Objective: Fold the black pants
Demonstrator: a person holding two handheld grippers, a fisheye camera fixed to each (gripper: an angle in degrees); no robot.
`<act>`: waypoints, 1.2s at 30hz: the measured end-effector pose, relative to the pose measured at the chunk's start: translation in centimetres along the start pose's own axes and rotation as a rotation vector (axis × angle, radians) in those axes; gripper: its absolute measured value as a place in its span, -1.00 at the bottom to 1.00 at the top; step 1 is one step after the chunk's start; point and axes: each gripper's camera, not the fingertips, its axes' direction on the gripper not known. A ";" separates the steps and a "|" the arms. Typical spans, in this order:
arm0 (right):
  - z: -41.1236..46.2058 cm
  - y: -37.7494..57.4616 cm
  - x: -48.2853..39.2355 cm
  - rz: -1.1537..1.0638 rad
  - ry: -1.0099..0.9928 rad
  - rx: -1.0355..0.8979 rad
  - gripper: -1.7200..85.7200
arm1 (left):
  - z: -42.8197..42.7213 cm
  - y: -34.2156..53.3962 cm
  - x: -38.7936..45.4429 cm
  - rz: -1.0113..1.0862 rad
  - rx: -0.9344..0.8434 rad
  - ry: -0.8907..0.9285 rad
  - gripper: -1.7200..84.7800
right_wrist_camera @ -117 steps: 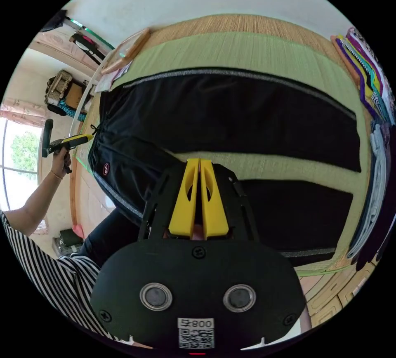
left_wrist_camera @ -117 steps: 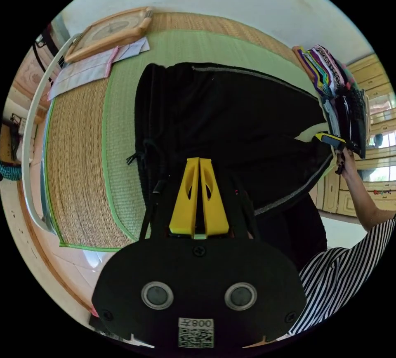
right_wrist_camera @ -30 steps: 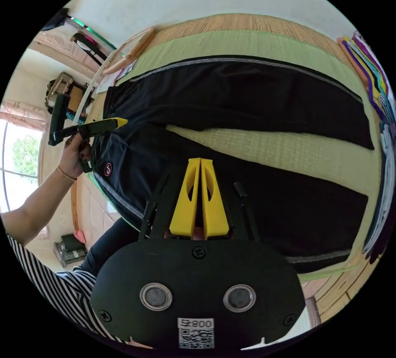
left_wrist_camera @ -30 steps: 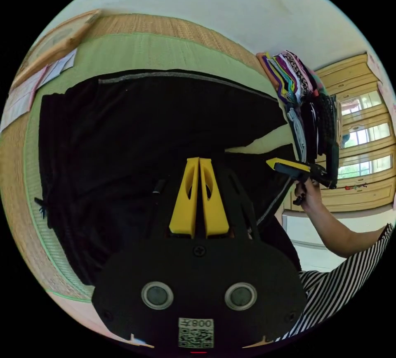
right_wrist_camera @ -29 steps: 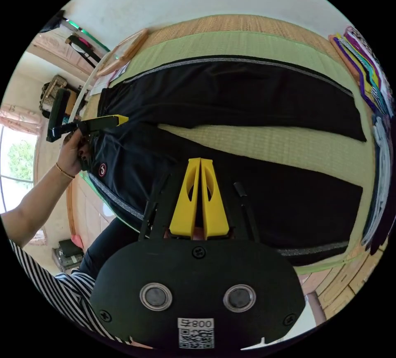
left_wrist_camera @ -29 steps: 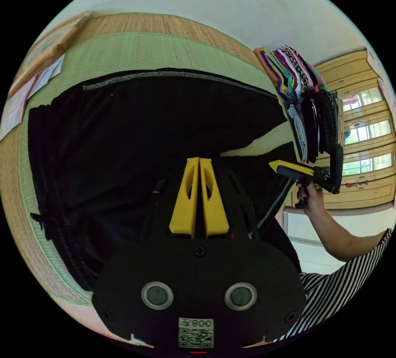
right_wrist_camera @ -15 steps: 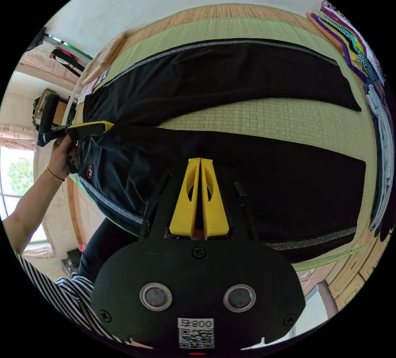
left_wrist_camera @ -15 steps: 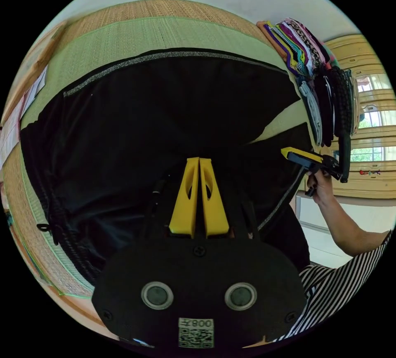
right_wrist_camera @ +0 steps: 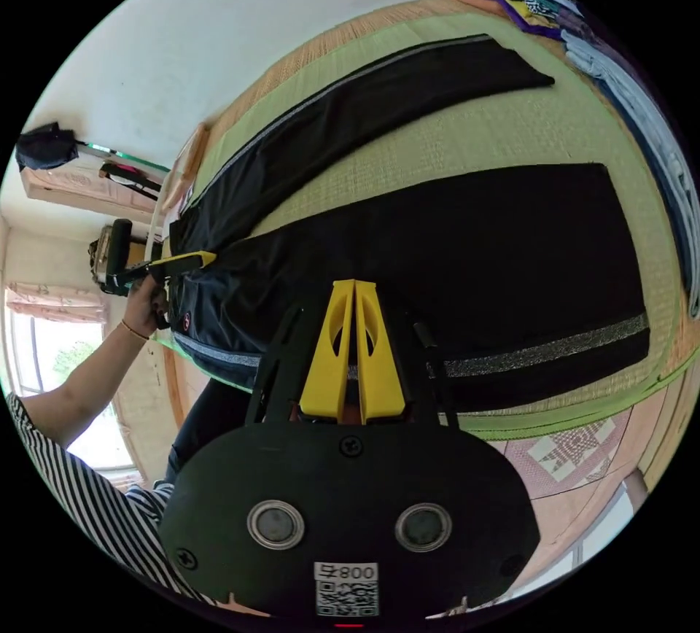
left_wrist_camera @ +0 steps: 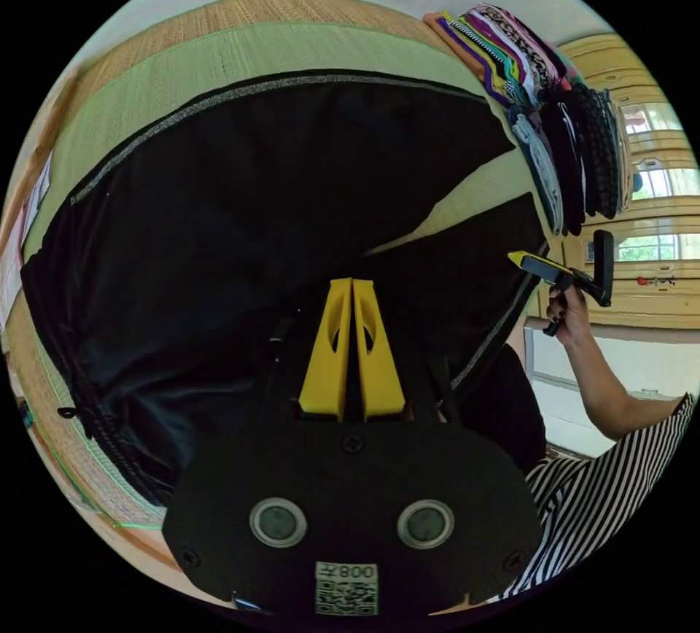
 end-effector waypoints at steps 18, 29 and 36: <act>-14.3 -10.6 11.5 0.094 0.333 0.228 -0.78 | 6.6 -30.7 22.3 0.348 0.051 0.095 -0.78; -16.7 -8.5 11.3 0.042 0.390 0.229 -0.86 | 11.3 -38.8 32.4 0.468 -0.023 -0.121 -0.86; -21.9 -5.7 10.6 0.010 0.343 0.291 -0.94 | 9.8 -39.0 38.0 0.551 0.054 -0.127 -0.92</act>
